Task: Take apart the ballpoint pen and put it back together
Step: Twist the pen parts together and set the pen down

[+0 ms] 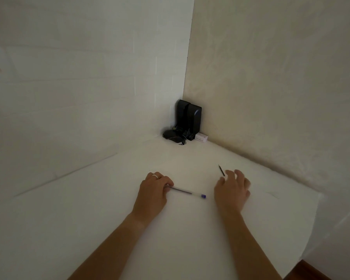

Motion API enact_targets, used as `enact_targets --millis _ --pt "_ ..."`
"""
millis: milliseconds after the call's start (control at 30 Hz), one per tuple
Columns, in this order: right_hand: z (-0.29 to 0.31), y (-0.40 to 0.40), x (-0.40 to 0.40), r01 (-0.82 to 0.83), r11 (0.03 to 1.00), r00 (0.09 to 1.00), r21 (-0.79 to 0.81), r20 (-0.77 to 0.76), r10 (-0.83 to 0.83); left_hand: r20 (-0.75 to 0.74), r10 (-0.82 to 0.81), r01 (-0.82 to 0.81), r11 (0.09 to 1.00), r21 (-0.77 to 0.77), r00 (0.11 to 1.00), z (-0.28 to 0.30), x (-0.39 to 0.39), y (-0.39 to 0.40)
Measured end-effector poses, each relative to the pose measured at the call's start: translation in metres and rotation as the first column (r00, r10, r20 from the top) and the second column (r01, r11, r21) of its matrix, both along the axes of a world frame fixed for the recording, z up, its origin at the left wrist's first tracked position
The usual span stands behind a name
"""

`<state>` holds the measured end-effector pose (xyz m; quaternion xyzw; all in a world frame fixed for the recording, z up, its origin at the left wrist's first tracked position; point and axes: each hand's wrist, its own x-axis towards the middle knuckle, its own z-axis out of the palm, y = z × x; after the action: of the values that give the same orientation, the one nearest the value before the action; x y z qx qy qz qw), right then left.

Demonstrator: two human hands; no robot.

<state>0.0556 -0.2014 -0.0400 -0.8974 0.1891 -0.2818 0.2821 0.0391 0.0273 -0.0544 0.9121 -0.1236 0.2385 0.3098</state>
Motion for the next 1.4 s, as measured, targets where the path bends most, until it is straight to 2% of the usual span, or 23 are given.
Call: enact_targets --millis 67,133,300,500,633,733,1200,1400 --pt "-0.005 -0.011 0.003 0.037 0.999 0.991 -0.037 -0.126 -0.042 -0.002 0.005 -0.005 1.0 0.003 1.0 0.0 0.0 -0.001" --pt "-0.007 -0.014 0.007 0.058 0.997 0.985 -0.053 -0.161 -0.066 -0.006 0.011 -0.011 1.0 0.009 1.0 -0.001 0.0 -0.001" --pt "-0.003 -0.009 0.012 0.074 0.997 0.991 0.009 -0.114 -0.072 0.001 0.023 -0.023 1.0 -0.01 1.0 -0.003 0.001 0.0" --pt "-0.003 0.003 0.008 -0.193 0.98 0.981 0.037 0.002 0.194 0.02 0.033 -0.033 0.999 0.014 0.999 -0.002 0.0 -0.001" --pt "0.001 0.024 0.01 -0.306 0.95 0.952 -0.061 -0.013 0.306 0.031 0.038 -0.038 0.999 0.013 0.999 -0.002 -0.001 0.0" --pt "-0.003 0.033 0.011 -0.33 0.94 0.943 -0.087 -0.081 0.324 0.037 0.042 -0.043 0.999 0.015 0.998 -0.002 -0.001 0.0" --pt "-0.002 0.034 -0.001 -0.359 0.929 0.933 -0.086 -0.057 0.355 0.015 0.053 -0.053 0.998 0.016 0.998 -0.001 -0.005 0.002" --pt "0.0 0.035 -0.004 -0.339 0.937 0.941 -0.084 -0.038 0.336 0.025 0.062 -0.064 0.995 0.072 0.998 0.005 -0.01 -0.002"
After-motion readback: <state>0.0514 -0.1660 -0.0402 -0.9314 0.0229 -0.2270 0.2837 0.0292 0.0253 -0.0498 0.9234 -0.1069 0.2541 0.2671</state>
